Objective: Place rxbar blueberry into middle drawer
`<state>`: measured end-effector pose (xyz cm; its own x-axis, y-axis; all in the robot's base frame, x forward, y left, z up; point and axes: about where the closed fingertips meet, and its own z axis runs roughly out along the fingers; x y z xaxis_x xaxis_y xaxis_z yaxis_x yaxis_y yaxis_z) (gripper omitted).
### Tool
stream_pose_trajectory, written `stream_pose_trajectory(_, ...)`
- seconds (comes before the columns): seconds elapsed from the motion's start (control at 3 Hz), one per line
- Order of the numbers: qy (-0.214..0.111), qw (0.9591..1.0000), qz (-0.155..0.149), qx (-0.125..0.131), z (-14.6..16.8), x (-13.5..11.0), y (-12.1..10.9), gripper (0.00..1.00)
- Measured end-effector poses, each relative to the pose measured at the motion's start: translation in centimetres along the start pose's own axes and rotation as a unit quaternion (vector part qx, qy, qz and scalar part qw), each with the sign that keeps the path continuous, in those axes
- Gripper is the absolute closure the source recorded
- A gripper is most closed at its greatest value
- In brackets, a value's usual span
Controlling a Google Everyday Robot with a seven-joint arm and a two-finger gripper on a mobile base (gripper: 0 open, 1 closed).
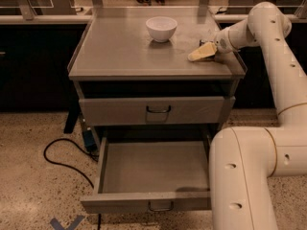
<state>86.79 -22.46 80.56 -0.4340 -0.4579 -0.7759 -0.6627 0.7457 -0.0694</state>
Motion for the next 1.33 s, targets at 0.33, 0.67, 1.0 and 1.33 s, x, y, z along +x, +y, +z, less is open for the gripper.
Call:
stream_pose_trajectory(0.33,0.0,1.0,0.0,0.0,0.0,0.0,0.0,0.64)
stream_pose_trajectory(0.67,0.0,1.0,0.0,0.0,0.01,0.0,0.0,0.87)
stream_pose_trajectory(1.0,0.0,1.0,0.0,0.0,0.01,0.0,0.0,1.0)
stream_pose_trajectory(1.33,0.0,1.0,0.0,0.0,0.0,-0.01,0.0,1.0)
